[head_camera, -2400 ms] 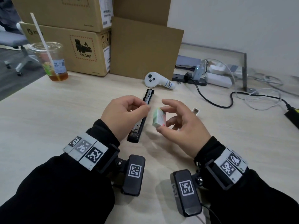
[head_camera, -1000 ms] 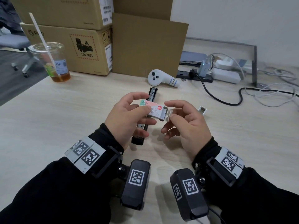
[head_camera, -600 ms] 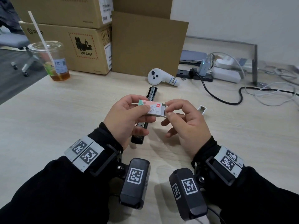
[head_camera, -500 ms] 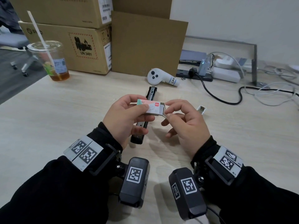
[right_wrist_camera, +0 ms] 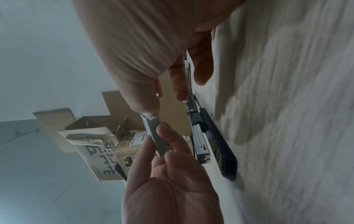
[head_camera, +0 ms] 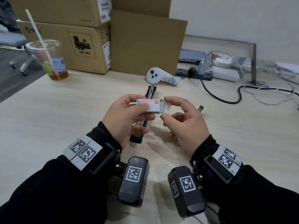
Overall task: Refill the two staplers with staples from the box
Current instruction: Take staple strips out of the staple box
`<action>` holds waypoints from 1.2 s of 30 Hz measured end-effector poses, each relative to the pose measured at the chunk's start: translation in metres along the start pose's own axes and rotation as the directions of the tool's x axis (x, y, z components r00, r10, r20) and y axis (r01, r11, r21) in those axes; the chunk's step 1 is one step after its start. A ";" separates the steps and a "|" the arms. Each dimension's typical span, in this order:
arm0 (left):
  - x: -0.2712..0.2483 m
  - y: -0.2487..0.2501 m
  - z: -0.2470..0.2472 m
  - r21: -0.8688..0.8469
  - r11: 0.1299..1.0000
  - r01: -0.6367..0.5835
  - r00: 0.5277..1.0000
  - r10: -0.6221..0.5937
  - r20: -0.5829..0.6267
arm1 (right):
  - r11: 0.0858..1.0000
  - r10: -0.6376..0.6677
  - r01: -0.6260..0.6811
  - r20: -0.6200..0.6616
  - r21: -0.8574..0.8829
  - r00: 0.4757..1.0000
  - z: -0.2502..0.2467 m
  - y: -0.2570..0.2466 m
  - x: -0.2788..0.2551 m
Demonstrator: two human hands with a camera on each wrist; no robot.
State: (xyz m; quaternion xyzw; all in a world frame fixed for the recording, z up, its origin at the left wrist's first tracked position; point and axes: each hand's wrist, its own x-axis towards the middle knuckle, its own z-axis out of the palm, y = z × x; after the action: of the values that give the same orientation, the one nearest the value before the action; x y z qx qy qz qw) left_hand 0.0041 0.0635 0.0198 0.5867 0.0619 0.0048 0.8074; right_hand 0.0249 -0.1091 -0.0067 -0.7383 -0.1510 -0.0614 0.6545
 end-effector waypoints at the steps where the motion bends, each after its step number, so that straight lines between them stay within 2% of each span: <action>1: 0.000 0.000 0.000 0.000 1.000 -0.001 1.000 0.001 0.002 | 1.000 -0.014 0.014 0.004 -0.011 1.000 0.000 0.000 0.000; 12: 0.000 0.000 0.000 -0.021 1.000 0.006 1.000 -0.006 0.021 | 0.987 -0.131 0.128 -0.023 -0.099 0.991 0.000 -0.002 0.000; 16: 0.001 -0.001 -0.001 -0.012 1.000 -0.008 1.000 0.008 0.021 | 0.988 -0.057 0.049 -0.053 -0.144 0.997 -0.001 0.000 0.003; 24: 0.000 -0.002 -0.001 0.025 0.999 -0.040 0.999 0.039 0.037 | 0.995 0.085 -0.088 -0.064 -0.045 0.994 -0.001 -0.003 0.003; 30: 0.000 -0.001 -0.001 0.020 0.999 -0.029 0.999 0.029 0.028 | 0.997 0.073 -0.075 -0.125 -0.014 0.990 -0.001 -0.005 0.004; 36: 0.001 -0.002 0.000 0.018 1.000 -0.025 0.999 0.025 0.020 | 0.996 0.080 -0.084 -0.125 -0.023 0.989 -0.002 -0.005 0.004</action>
State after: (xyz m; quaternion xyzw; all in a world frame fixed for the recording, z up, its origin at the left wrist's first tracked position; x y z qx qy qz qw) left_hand 0.0046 0.0632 0.0179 0.5947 0.0466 0.0086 0.8025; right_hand 0.0275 -0.1096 -0.0009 -0.7477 -0.0786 -0.0823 0.6542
